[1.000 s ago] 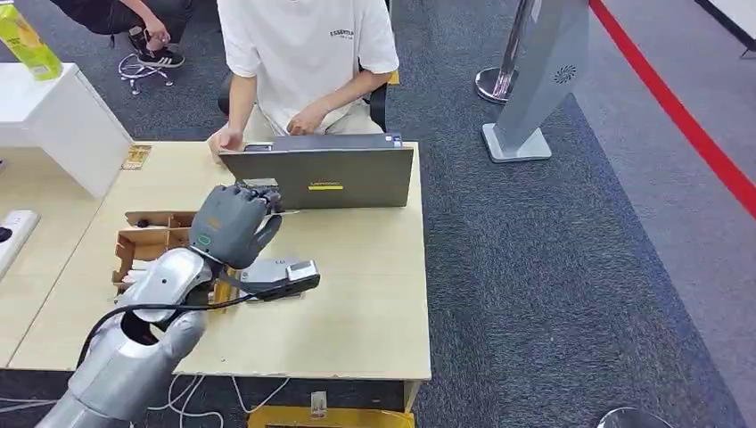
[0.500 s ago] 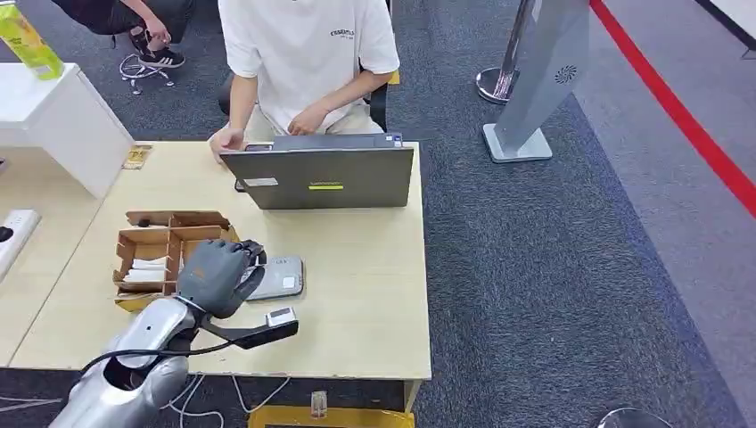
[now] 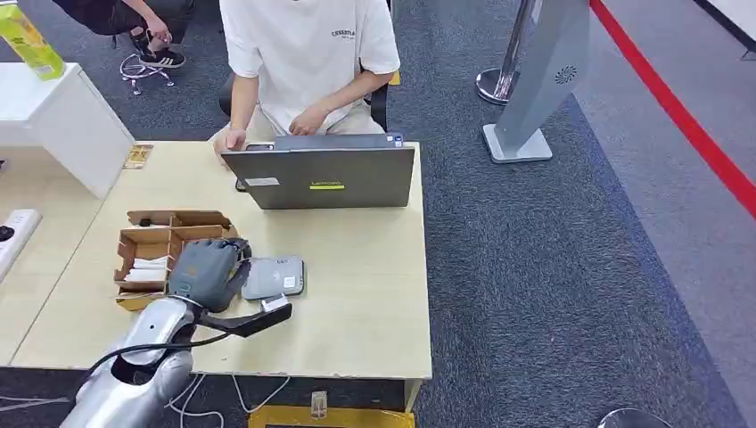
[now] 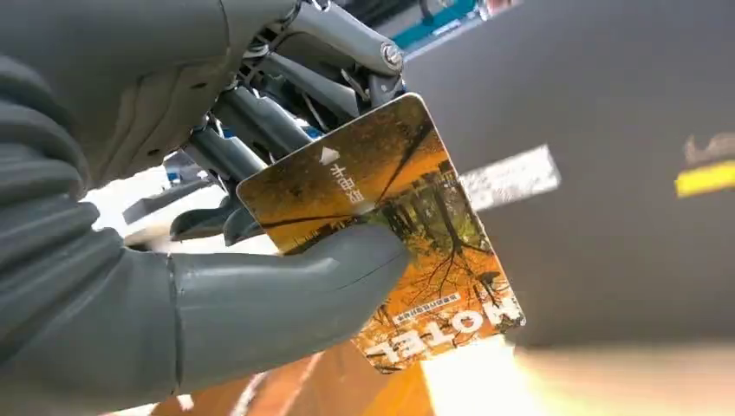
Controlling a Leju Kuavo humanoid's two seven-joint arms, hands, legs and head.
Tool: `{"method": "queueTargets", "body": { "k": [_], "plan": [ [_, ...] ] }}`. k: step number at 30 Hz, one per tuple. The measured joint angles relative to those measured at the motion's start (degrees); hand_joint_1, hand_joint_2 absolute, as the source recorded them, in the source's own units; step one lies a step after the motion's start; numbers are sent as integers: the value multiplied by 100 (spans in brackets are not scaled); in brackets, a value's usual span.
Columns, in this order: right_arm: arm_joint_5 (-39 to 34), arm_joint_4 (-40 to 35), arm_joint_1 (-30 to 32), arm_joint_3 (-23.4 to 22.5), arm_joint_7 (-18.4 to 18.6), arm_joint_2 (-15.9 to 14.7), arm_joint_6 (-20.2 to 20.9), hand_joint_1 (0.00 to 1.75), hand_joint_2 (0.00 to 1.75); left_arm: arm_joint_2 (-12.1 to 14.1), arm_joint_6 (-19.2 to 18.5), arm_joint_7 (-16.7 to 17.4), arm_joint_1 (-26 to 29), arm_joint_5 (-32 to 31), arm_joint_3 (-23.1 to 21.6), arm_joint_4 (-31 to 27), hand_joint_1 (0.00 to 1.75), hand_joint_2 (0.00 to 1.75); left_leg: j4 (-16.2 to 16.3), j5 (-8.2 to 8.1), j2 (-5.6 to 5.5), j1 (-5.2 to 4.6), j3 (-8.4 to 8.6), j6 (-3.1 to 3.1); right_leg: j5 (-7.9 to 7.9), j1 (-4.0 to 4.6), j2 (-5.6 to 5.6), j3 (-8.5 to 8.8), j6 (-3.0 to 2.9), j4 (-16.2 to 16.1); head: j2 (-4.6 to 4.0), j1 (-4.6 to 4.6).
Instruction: Pass the card to the sensor for recognition and then transmit it.
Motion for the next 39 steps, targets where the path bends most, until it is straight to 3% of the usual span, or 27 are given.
{"method": "queueTargets", "body": {
  "k": [4,10,16,20,29,39],
  "plan": [
    [39,0,-2,7,0,0,26,0,0,-246,247,-50,-88,-26,2,264,175,175,1,0,0,-3,0,0,2,0,2,-1,-1,0,0,0],
    [39,0,-3,7,0,0,33,0,0,-448,266,-50,-135,-26,7,468,175,175,0,0,0,-3,0,0,1,1,1,-2,-1,0,0,0],
    [48,0,-3,22,0,0,41,0,0,-548,139,-107,-139,-42,7,623,175,175,-1,0,1,-2,0,-1,1,1,1,-2,-1,0,0,0],
    [63,0,-3,35,0,0,50,0,0,-586,-105,61,-172,-173,7,815,175,175,-1,0,1,-2,0,0,1,1,2,-2,-1,0,0,0],
    [159,0,-4,105,-2,0,83,0,0,-675,-99,300,-331,-341,7,1342,175,175,0,0,1,-2,0,0,2,1,1,-1,-1,0,0,0],
    [231,0,-3,133,0,0,109,0,0,-747,-81,321,-457,-358,9,1687,175,175,-1,1,0,-2,1,-1,2,1,1,-1,-1,0,0,0]
  ]
}}
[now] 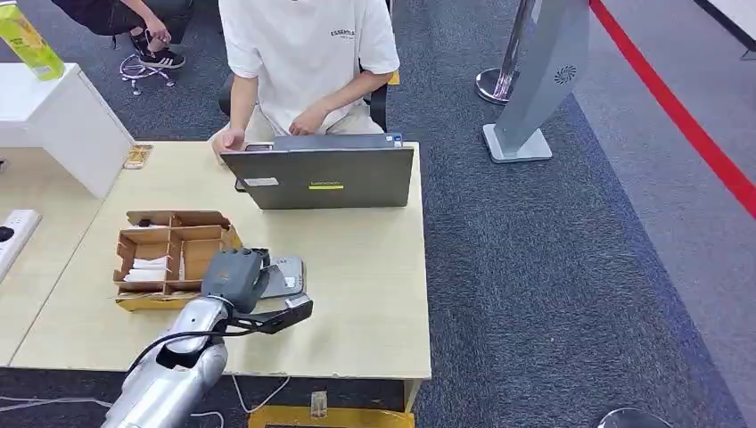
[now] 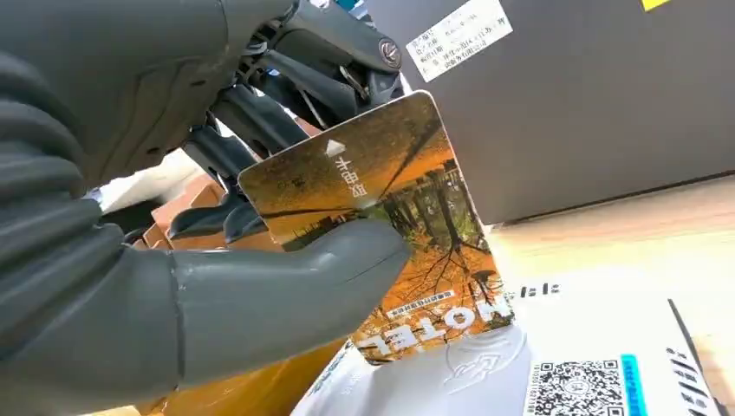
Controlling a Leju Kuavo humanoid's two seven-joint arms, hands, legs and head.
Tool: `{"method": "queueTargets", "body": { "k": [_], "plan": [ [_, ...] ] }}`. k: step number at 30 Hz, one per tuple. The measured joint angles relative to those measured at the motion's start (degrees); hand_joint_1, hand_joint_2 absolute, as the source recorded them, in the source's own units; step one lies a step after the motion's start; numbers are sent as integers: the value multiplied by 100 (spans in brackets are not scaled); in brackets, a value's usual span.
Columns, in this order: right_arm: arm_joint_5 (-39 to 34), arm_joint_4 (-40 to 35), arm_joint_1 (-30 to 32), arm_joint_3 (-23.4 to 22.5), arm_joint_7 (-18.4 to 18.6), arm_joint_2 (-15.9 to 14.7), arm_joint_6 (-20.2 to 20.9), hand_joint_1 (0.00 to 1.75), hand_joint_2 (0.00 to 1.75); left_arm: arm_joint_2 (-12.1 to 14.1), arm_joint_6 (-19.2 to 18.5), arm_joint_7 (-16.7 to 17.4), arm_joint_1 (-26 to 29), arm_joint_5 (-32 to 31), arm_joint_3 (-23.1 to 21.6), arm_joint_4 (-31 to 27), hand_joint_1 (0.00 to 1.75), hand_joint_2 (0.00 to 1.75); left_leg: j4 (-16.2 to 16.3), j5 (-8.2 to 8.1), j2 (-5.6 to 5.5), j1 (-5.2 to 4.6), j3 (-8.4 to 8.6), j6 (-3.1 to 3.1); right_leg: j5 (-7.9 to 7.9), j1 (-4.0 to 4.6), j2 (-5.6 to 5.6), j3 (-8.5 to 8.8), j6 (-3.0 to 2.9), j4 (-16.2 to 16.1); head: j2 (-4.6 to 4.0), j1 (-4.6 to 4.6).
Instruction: Pass the card to the sensor for recognition and then transmit it.
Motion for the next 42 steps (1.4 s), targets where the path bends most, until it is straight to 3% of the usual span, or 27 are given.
{"method": "queueTargets", "body": {
  "k": [7,10,13,21,25,29,33,37,39,42],
  "plan": [
    [35,0,-6,35,0,0,37,0,0,-90,-77,-195,-213,75,81,505,175,175,0,6,-1,0,3,0,1,0,-1,5,0,0,0,0],
    [92,0,-6,55,0,0,46,0,0,-129,-125,-622,-227,352,92,601,175,175,0,6,-1,0,3,-1,2,0,-1,5,1,0,0,0],
    [96,0,-6,59,0,0,50,0,0,-166,280,-958,-168,555,92,485,175,175,0,7,-2,0,3,-1,3,0,-2,5,1,1,0,0],
    [125,0,1,63,2,-2,44,0,0,-105,332,-767,-279,645,90,-715,175,175,2,14,-2,2,-1,3,6,1,-3,-2,-1,1,0,0],
    [258,0,2,136,28,0,22,0,0,11,538,-638,-988,540,98,-1268,175,175,2,23,-11,6,-7,-7,15,9,-12,-3,-7,3,0,-2],
    [384,2,-1,194,28,0,24,0,0,33,481,-412,-1889,323,114,-1457,175,175,2,29,-16,7,-7,-9,22,11,-15,-5,-11,4,0,-2],
    [488,2,-24,295,28,0,61,0,0,26,354,-210,-2830,164,116,-1030,175,175,2,34,-7,7,-6,-10,35,12,-7,-7,-14,6,0,-4],
    [518,2,-33,341,26,0,90,0,0,26,313,-58,-3338,-2,116,-619,175,175,2,39,-5,7,-6,-9,36,12,-6,-9,-13,6,0,-4],
    [518,2,-57,402,17,0,168,0,0,20,286,181,-3598,-239,116,-147,175,175,1,41,-4,8,-6,-11,36,13,-3,-10,-14,8,0,-4],
    [518,2,-77,439,17,0,225,0,0,15,621,177,-3945,-315,118,747,175,175,1,42,3,7,-4,-13,38,12,4,-12,-15,10,0,-2]
  ]
}}
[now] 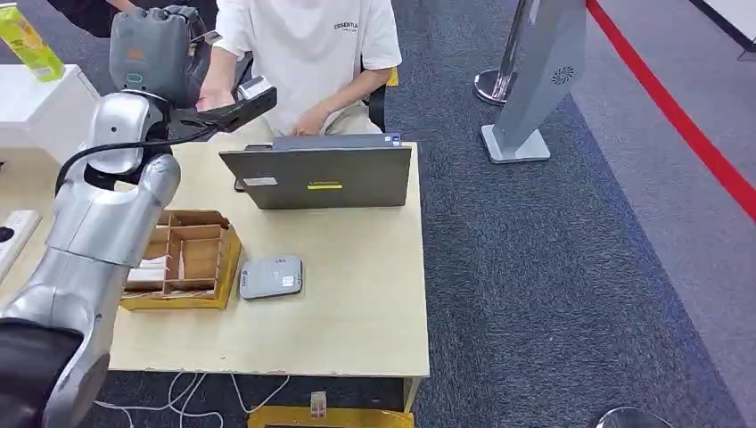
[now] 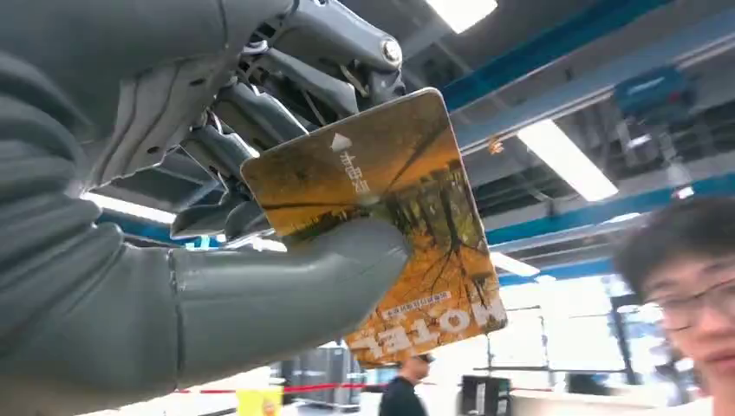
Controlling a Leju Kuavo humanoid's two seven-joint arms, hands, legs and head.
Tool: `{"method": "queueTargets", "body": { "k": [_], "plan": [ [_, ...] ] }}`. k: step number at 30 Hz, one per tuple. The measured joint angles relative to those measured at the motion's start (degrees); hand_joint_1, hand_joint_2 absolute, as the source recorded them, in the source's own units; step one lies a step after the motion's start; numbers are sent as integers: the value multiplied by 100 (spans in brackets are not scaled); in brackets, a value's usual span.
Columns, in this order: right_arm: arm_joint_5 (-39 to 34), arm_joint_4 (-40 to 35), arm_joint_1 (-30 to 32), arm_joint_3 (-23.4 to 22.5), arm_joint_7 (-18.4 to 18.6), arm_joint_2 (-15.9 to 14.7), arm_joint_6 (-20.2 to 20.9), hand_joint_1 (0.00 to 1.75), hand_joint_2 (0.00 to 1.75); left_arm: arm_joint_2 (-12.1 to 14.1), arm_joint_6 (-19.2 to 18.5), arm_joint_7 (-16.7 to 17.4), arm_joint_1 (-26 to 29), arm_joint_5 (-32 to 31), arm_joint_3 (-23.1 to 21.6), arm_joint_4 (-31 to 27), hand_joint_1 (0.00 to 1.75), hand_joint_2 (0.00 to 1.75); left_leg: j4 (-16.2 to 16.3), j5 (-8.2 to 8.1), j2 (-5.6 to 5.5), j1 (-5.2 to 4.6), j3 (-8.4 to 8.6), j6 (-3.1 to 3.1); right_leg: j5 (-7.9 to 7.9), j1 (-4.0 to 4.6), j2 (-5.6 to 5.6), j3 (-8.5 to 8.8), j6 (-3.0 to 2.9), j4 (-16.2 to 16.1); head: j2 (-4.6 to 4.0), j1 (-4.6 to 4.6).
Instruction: Pass the card to the sensor for recognition and then transmit it.
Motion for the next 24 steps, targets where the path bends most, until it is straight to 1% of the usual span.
{"method": "queueTargets", "body": {
  "k": [1,2,4,6,7,14,24],
  "plan": [
    [-30,0,1,2,2,0,2,0,0,0,112,-15,-53,0,4,235,175,175,0,0,-1,1,0,-1,0,0,-1,-1,0,0,0,0],
    [-44,0,1,2,7,0,0,0,0,-4,144,-26,-99,4,7,430,175,175,0,2,-2,1,-1,0,0,0,-2,-2,0,0,0,0],
    [-98,0,-8,2,7,0,-4,0,0,-20,137,-24,-139,-9,11,782,175,175,0,3,-3,1,-2,0,0,0,-4,-1,0,1,0,-2],
    [-96,0,-11,2,7,0,-7,0,0,-42,135,-9,-154,-26,11,1003,175,175,0,3,-3,1,-3,0,0,0,-3,-2,0,1,0,2],
    [-94,0,-13,2,7,0,-7,0,0,-48,128,2,-157,-31,11,1103,0,175,0,3,-3,1,-4,0,0,0,-3,-2,0,1,0,2],
    [-94,0,-20,2,7,0,0,0,0,-107,83,7,-167,-20,13,1538,0,175,0,2,-2,0,-5,0,0,0,-3,-2,0,0,0,4],
    [-92,0,-21,2,11,0,-7,0,0,-142,120,2,-171,33,20,1756,0,175,0,3,-3,0,-5,0,0,0,-3,-3,0,1,0,4]
  ]
}}
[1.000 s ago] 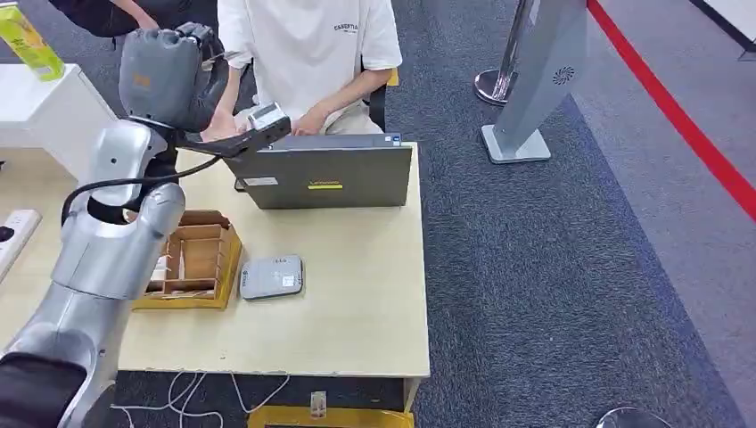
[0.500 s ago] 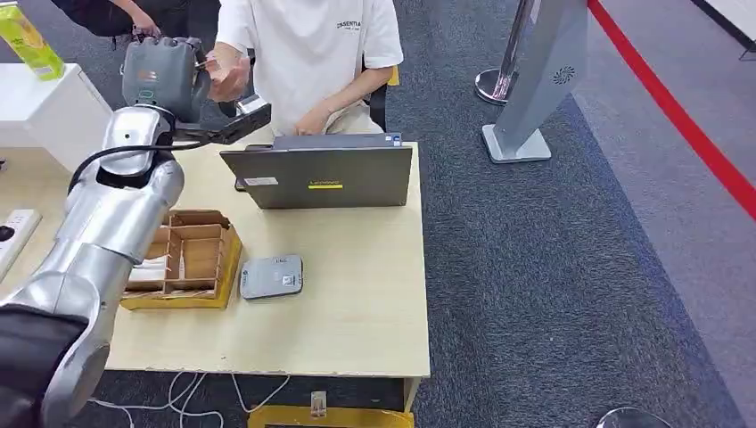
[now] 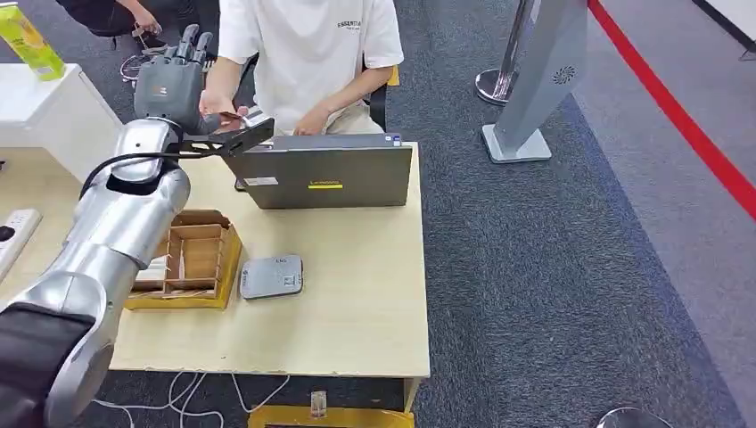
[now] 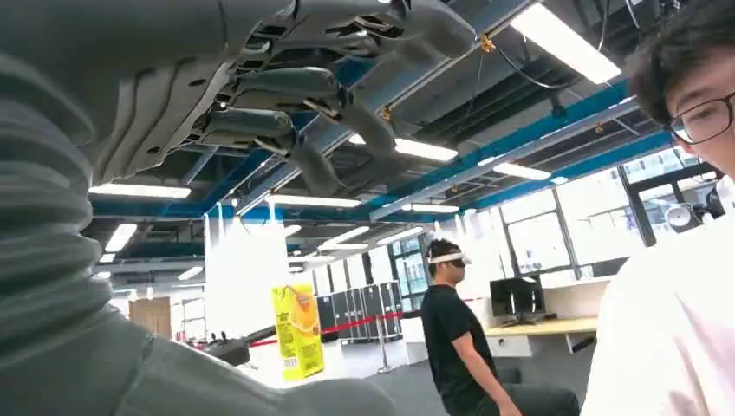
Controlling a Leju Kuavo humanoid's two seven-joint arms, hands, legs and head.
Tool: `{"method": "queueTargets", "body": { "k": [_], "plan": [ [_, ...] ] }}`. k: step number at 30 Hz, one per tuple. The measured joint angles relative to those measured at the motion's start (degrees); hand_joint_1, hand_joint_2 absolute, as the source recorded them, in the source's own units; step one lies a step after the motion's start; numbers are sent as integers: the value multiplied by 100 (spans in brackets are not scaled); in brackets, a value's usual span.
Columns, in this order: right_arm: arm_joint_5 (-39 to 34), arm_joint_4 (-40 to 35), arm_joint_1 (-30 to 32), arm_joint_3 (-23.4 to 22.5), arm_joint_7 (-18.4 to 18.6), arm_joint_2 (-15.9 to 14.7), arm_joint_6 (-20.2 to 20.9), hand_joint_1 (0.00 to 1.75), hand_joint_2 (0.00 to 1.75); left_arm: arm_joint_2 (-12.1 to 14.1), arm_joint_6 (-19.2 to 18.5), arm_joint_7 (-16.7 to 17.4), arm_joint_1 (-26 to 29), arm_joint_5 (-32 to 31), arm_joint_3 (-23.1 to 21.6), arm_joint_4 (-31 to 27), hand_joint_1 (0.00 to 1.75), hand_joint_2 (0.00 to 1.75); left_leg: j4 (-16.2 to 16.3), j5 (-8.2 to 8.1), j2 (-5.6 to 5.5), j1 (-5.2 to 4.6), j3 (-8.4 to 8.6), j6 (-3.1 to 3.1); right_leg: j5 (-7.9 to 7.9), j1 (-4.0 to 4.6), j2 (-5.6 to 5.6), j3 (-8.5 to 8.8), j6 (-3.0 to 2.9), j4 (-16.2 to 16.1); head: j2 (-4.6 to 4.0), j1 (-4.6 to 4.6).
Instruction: Pass the card to the sensor for recognition and then transmit it.
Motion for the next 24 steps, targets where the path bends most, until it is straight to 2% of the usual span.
{"method": "queueTargets", "body": {
  "k": [6,8,10,12,17,24],
  "plan": [
    [-9,0,3,0,9,0,-15,0,0,-83,-98,-405,179,322,79,-151,0,175,0,0,-1,0,-1,0,0,0,-1,0,0,-1,0,0],
    [-53,0,3,0,11,0,-46,0,0,-107,-335,-499,306,409,77,-335,0,175,0,0,-1,-1,-1,0,0,0,0,0,0,-1,0,2],
    [-180,0,21,-20,9,0,-169,0,0,-92,-753,-623,652,589,72,-876,0,175,-1,-1,1,-6,-1,1,0,-1,2,1,1,-1,0,0],
    [-251,2,61,-61,7,0,-297,0,0,-11,-1124,-584,1141,770,11,-1803,0,175,-1,-2,1,-5,-3,1,-1,-1,2,-2,1,-2,0,-2],
    [-317,9,100,-96,4,2,-341,0,0,175,-1305,-483,1774,850,-105,-3074,0,175,-1,-3,2,-1,-16,-1,-1,-1,2,-18,1,-2,0,-9],
    [-306,13,108,-157,4,2,-341,0,0,306,-1344,-481,1981,866,-175,-3621,0,175,-1,3,-1,0,-17,-3,0,0,-2,-17,1,0,0,-2]
  ]
}}
